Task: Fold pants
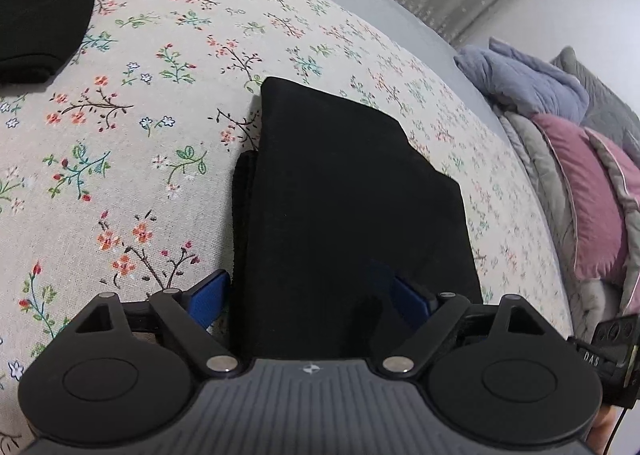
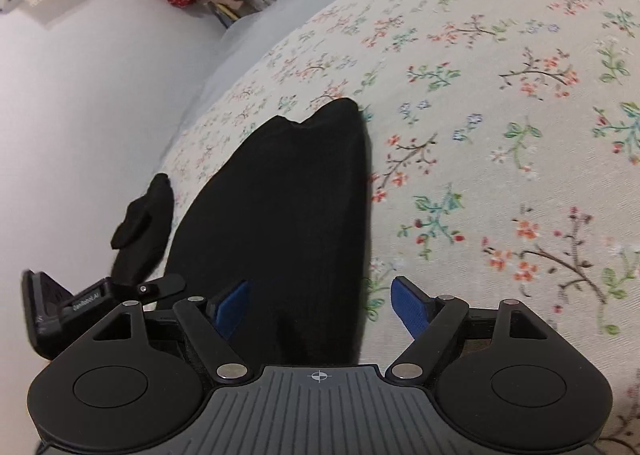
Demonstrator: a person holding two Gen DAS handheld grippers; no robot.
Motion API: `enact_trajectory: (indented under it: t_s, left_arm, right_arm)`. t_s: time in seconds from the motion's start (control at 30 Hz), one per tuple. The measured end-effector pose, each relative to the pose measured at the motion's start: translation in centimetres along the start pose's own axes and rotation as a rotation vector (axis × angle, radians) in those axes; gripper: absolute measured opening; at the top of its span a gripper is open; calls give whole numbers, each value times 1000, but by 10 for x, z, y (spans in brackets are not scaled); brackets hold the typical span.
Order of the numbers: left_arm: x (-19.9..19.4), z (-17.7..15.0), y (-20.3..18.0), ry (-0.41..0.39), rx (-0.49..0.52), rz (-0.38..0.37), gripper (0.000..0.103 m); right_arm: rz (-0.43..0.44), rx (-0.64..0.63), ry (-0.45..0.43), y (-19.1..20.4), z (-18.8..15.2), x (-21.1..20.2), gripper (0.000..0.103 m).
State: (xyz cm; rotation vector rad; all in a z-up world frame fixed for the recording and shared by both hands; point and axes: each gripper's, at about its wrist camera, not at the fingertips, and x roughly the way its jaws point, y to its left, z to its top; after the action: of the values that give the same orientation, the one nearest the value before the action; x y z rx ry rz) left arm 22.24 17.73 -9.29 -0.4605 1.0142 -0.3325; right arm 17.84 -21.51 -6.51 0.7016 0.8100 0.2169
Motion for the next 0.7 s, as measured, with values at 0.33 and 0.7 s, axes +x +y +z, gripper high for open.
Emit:
enact_trajectory:
  t_s: [0.33,0.7]
  left_arm:
    - [6,0,-12,-1,30,77,102]
    - [2,1,-17,-78,19,160,57]
  right_arm:
    - [27,16,-32,2,-1,9,75]
    - [-85,-97,-31,22,-6,17,18]
